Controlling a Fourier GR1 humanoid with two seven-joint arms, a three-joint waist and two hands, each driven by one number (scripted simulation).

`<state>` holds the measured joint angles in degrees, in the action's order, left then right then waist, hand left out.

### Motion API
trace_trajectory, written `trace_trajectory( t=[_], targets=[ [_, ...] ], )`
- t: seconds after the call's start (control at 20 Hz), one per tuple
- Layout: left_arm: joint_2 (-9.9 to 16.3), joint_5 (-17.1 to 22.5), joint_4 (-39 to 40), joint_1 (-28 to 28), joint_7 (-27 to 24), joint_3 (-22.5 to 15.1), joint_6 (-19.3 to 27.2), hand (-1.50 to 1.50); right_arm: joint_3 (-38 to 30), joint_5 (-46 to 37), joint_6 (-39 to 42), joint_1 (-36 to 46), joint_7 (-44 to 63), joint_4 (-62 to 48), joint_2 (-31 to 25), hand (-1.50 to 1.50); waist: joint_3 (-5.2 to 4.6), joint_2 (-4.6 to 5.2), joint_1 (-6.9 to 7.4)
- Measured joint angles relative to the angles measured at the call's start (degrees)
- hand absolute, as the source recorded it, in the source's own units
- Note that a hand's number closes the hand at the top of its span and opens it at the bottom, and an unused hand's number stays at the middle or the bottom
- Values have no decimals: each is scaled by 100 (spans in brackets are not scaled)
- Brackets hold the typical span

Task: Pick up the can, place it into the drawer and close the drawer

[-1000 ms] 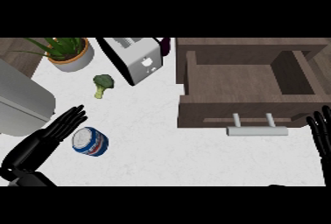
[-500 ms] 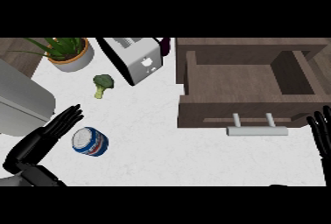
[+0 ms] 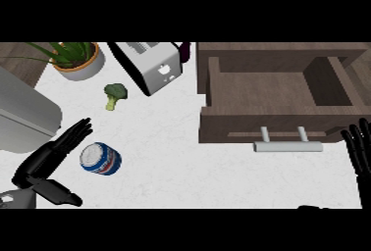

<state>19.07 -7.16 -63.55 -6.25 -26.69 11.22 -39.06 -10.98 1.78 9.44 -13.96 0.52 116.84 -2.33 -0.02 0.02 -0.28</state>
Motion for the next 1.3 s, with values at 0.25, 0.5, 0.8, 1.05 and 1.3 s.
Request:
trace_trajectory(
  t=[0.25, 0.5, 0.8, 1.05, 1.3],
  targets=[
    [142, -194, 685, -259, -364, -68, 232, -150, -2, -17, -51, 132, 206, 100, -6, -150, -1, 1, -3],
    [196, -362, 1352, -491, -708, -181, 467, -150, -168, 122, 69, 167, 196, 34, -106, -150, -2, 3, -8],
    [211, -427, 2056, -792, -914, -265, 632, -150, -148, 86, 89, 59, 179, 118, -30, -150, -1, 3, -18],
    [220, -504, 2549, -1001, -1207, -354, 782, -150, -159, 147, 113, -13, 282, 311, 8, -150, -2, 6, -28],
    [134, -488, 2665, -1198, -1174, -443, 866, -150, -130, 131, 106, -73, 355, 459, 49, -150, -1, 2, -20]
  ],
)
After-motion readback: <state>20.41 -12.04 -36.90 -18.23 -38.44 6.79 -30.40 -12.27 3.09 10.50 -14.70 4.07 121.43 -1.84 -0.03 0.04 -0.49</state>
